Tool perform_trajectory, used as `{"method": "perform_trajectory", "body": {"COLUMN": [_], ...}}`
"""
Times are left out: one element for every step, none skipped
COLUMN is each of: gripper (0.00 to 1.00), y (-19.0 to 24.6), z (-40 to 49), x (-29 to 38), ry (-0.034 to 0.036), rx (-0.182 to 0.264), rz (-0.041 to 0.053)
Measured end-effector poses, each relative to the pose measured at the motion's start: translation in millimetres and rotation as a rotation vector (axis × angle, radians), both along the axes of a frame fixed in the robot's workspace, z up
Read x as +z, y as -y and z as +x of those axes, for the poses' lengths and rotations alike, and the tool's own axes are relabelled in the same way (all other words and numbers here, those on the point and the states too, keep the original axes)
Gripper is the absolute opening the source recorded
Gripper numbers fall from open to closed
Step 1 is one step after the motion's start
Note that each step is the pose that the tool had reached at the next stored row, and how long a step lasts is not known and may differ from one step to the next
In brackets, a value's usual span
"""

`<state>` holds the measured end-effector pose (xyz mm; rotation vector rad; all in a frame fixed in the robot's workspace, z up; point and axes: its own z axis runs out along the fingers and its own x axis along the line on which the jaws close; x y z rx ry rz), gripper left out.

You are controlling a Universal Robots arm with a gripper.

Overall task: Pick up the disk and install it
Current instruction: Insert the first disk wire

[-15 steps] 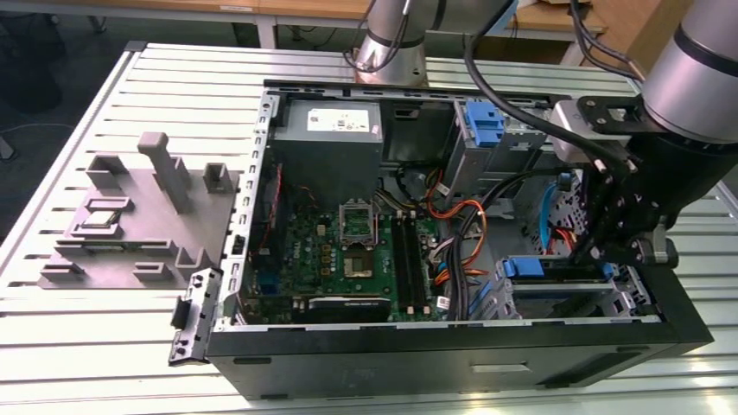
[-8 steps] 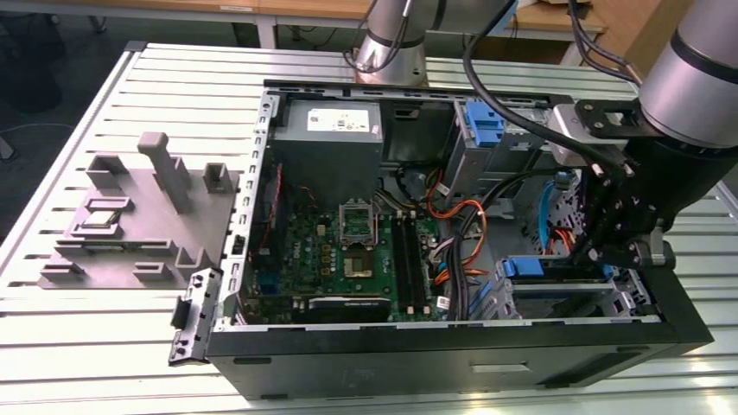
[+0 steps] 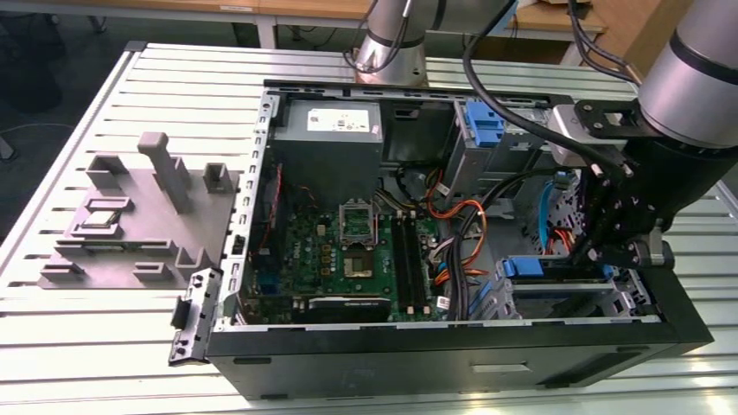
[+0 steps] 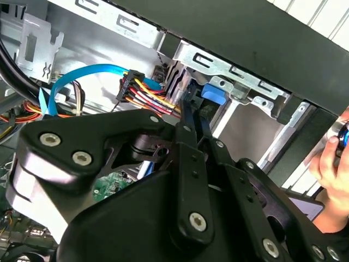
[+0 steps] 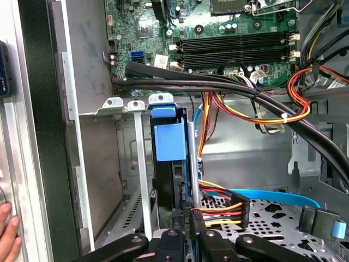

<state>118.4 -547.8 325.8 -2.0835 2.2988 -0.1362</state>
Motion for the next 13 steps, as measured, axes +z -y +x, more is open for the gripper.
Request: {"method": "perform_trajectory", "body": {"gripper": [0.18, 0.18, 0.24, 0.24, 0.24, 0.24, 0.24, 0.24, 0.24, 0.24, 0.23, 0.16, 0.16], "y": [-0.1, 0.0, 0.0, 0.0, 0.0, 0.0, 0.0, 0.0, 0.0, 0.0, 0.0, 0.0, 0.0], "z": [0.0, 0.0, 0.0, 0.0, 0.0, 0.0, 0.0, 0.0, 0.0, 0.0, 0.0, 0.0, 0.0], "x": [0.1, 1.6, 3.8, 6.0, 7.5, 9.6, 11.6, 13.3, 14.5, 14.8, 14.8, 14.8, 14.9], "ry": [-0.0001, -0.0002, -0.0006, -0.0011, -0.0019, -0.0028, -0.0039, -0.0053, -0.0067, -0.0079, -0.0081, -0.0082, -0.0082], "rx": [0.0, 0.0, 0.0, 0.0, 0.0, 0.0, 0.0, 0.0, 0.0, 0.0, 0.0, 0.0, 0.0], "rz": [0.0025, 0.0021, 0.0009, -0.0001, 0.0003, 0.0001, -0.0002, -0.0002, -0.0001, 0.0001, 0.0002, 0.0002, 0.0002]}}
